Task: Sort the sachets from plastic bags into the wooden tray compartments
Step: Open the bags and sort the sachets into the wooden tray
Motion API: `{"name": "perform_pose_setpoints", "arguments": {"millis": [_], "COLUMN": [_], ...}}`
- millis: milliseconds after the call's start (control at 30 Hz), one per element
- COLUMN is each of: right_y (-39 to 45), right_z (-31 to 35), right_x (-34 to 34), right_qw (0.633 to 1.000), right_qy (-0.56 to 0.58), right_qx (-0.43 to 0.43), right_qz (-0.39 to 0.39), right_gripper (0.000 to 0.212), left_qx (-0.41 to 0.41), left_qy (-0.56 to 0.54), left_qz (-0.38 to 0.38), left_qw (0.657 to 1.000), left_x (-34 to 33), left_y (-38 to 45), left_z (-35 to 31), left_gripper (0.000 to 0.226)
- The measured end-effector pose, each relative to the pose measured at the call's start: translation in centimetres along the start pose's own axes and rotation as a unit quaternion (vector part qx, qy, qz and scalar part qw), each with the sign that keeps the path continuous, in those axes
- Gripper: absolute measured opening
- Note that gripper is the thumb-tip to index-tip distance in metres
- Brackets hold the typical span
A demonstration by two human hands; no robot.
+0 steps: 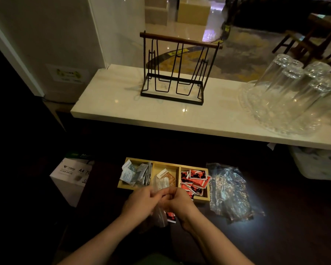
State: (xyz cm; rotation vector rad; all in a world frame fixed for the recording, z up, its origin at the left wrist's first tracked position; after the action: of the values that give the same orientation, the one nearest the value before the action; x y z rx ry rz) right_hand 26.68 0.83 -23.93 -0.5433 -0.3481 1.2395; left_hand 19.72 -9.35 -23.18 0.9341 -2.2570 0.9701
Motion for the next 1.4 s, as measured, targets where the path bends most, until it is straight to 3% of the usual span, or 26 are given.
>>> {"name": "perform_pose_setpoints", "arguments": {"millis": [133, 333, 500, 667, 767, 900, 1067, 1133, 1300, 1400], "right_y": [-0.1, -0.1, -0.5, -0.2, 0.0, 0.2, -0.2, -0.1, 0.2, 0.1], "right_z": [-0.3, -0.8, -1.3, -0.9, -0.4, 0.3, 0.3, 0.4, 0.5, 0.6], "right_x": [-0.4, -0.1, 0.3, 0.4, 0.3, 0.3, 0.6, 0.5, 0.1, 0.0], "right_qw": [0.998, 0.999, 0.993, 0.995, 0.996, 0.996, 0.993, 0.995, 0.992, 0.987], "right_qy": [-0.055, -0.012, 0.105, 0.080, 0.050, 0.005, -0.001, -0.040, -0.105, -0.125], "right_qx": [0.001, -0.018, -0.046, -0.040, -0.042, -0.045, -0.047, -0.016, 0.027, 0.042], "right_qz": [-0.026, -0.025, -0.003, -0.048, -0.063, -0.074, -0.106, -0.094, -0.064, -0.095], "right_gripper": [0.016, 0.012, 0.002, 0.009, 0.014, 0.020, 0.022, 0.015, 0.005, 0.008], "left_qx": [0.046, 0.038, 0.020, -0.015, -0.017, 0.004, 0.041, 0.052, 0.058, 0.048], "left_qy": [-0.182, -0.248, -0.206, -0.083, -0.063, -0.102, -0.285, -0.311, -0.231, -0.180], "left_qz": [0.026, 0.056, 0.048, 0.015, 0.026, 0.056, 0.090, 0.085, 0.085, 0.009], "left_qw": [0.982, 0.966, 0.977, 0.996, 0.998, 0.993, 0.953, 0.945, 0.968, 0.983], "left_x": [-0.5, -1.2, -1.3, -0.8, -0.3, 0.2, 0.0, 0.1, -1.2, -1.3], "left_y": [-0.3, 0.0, 0.2, 0.5, 0.9, 1.1, 0.3, 0.3, -0.3, -0.7], "left_z": [0.7, 1.7, 1.4, 0.6, 0.5, 0.9, 1.0, 1.0, 0.0, -0.7], "left_gripper": [0.026, 0.020, 0.023, 0.029, 0.029, 0.029, 0.026, 0.025, 0.021, 0.024]}}
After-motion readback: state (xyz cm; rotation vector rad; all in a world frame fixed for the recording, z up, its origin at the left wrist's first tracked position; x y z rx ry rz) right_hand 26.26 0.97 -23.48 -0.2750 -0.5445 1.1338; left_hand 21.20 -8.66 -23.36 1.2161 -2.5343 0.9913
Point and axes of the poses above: each hand's wrist, its own y-axis towards the middle knuckle, its own x-axis out of the back of the hand, z = x × y, the point moved 4 cm from there along y, towards the middle knuckle, and after that the axes turned 1 degree about x, right-handed, at the moved point
